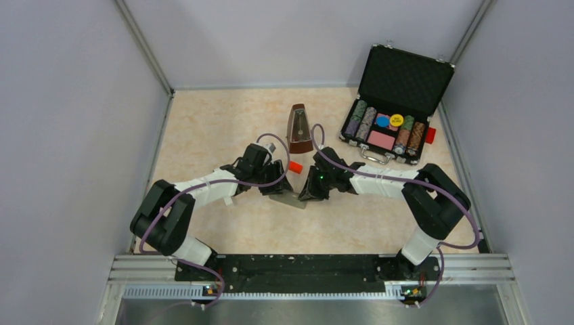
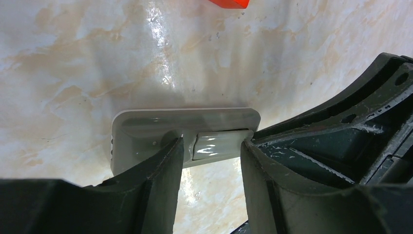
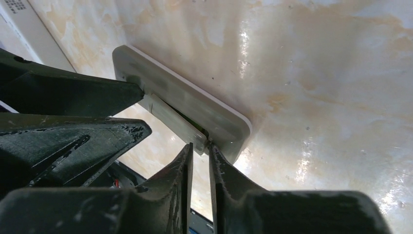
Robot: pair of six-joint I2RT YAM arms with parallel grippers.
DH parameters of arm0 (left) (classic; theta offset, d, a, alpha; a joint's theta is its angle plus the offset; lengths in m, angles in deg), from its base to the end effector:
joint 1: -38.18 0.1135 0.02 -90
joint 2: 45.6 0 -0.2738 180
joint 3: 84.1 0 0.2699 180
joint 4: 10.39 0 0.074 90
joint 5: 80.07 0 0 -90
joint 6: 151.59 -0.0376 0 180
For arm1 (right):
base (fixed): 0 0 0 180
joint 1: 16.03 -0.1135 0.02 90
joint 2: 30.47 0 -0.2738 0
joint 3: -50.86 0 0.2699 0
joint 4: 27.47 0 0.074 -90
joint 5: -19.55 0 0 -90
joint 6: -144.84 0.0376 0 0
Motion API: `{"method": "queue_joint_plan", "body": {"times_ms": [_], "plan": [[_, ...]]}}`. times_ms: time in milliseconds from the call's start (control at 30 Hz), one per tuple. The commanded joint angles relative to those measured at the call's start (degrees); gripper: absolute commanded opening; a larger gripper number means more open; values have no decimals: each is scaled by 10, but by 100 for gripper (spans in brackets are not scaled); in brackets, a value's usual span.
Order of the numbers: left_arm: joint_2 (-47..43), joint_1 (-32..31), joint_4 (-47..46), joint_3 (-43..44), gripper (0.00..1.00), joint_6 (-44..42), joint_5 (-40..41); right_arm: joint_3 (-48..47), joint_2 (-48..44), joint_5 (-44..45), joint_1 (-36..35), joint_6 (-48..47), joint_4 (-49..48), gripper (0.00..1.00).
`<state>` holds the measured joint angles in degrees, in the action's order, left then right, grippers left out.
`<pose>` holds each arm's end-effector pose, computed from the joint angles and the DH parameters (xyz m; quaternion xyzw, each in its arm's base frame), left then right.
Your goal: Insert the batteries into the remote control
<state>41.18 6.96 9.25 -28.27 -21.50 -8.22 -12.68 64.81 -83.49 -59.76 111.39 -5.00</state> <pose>0.2554 -0.1685 0.1633 -0.0189 0.9310 -0.3147 0.1840 0.2394 0.2408 0.1544 0.0709 0.9435 0.3036 0.1127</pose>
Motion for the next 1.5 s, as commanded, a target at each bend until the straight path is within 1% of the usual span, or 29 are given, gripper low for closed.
{"method": "queue_joint_plan", "body": {"times_ms": [0,333,533,800,900,1033,1133,1233,1333,1467], "plan": [[13,-4,28,-7,52,-13,20,-20,13,35,-2,-1,3,22],[8,-4,26,-4,51,-7,21,-41,-3,48,-3,-9,50,31],[-25,-4,9,-1,47,-3,15,-40,1,49,-2,-13,55,27],[-60,-4,2,10,45,-7,13,-44,-9,54,-2,-20,61,27],[-70,-4,-12,13,41,-4,-3,-51,-8,54,-2,-23,65,28],[-72,-4,-35,9,33,3,-34,-51,-26,58,-2,-24,65,30],[-56,-4,-51,2,28,12,-54,-51,-44,60,-2,-25,63,33],[-35,-6,-63,0,25,19,-71,-54,-57,63,-3,-30,62,34],[-15,-8,-62,3,24,20,-76,-60,-57,61,-6,-34,60,34],[0,-9,-53,0,22,17,-74,-67,-43,51,-14,-37,53,25]]}}
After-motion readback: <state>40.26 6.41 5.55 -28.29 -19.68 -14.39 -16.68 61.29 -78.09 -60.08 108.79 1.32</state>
